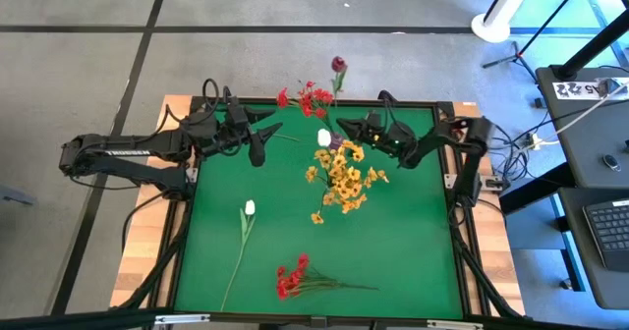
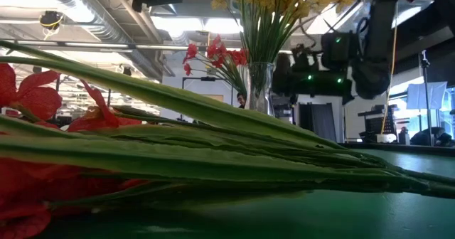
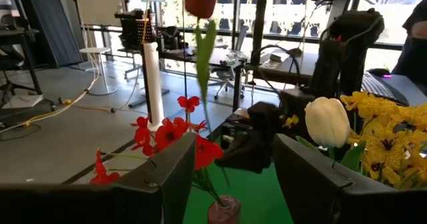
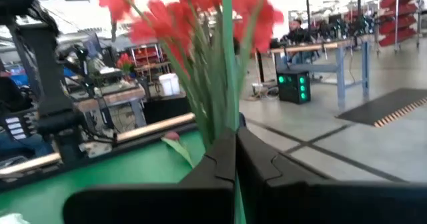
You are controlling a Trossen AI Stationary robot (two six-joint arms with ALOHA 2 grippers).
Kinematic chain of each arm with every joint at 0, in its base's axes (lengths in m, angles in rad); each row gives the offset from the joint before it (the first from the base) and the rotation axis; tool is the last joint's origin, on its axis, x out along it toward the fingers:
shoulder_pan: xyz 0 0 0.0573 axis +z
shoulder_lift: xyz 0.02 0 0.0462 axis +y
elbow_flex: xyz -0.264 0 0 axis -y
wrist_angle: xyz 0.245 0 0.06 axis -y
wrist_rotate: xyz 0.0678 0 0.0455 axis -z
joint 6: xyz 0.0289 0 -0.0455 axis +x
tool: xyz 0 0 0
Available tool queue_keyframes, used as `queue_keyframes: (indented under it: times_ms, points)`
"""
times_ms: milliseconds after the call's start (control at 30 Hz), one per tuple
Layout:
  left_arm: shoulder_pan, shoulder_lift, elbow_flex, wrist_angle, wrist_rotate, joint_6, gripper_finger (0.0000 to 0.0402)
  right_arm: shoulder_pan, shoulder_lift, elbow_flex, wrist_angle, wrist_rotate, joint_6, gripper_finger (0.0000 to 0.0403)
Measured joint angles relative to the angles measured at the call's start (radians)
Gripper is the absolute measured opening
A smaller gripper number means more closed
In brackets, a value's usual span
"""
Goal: Sort flowers into vase by color
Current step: Put the bottom red tulip into the violet vase
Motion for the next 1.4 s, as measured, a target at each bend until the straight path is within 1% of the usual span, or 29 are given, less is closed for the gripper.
queue_keyframes:
  times_ms: [200, 400, 500, 800, 1133, 1400]
  points:
    - [0.0, 0.0, 0.0, -0.001, 0.0, -0.013, 0.0195, -0.002, 0.068, 0.011, 0.001, 0.029, 0.001, 0.0]
    - [0.0, 0.0, 0.0, -0.001, 0.0, -0.014, 0.0195, -0.002, 0.085, 0.011, 0.007, 0.029, 0.006, 0.0]
    - [0.0, 0.0, 0.0, -0.001, 0.0, -0.016, 0.0195, -0.001, 0.086, 0.011, 0.045, 0.008, 0.027, 0.0]
    - [0.0, 0.001, 0.0, -0.002, 0.0, -0.018, 0.0195, 0.001, 0.086, 0.059, 0.037, -0.066, 0.056, 0.0]
    - [0.0, 0.001, 0.0, -0.003, 0.0, -0.018, 0.0195, 0.0, 0.086, 0.062, -0.103, -0.062, 0.033, 0.0]
    - [0.0, 0.001, 0.0, -0.01, 0.0, -0.018, 0.0195, 0.0, 0.085, 0.062, -0.118, -0.07, 0.023, 0.0003]
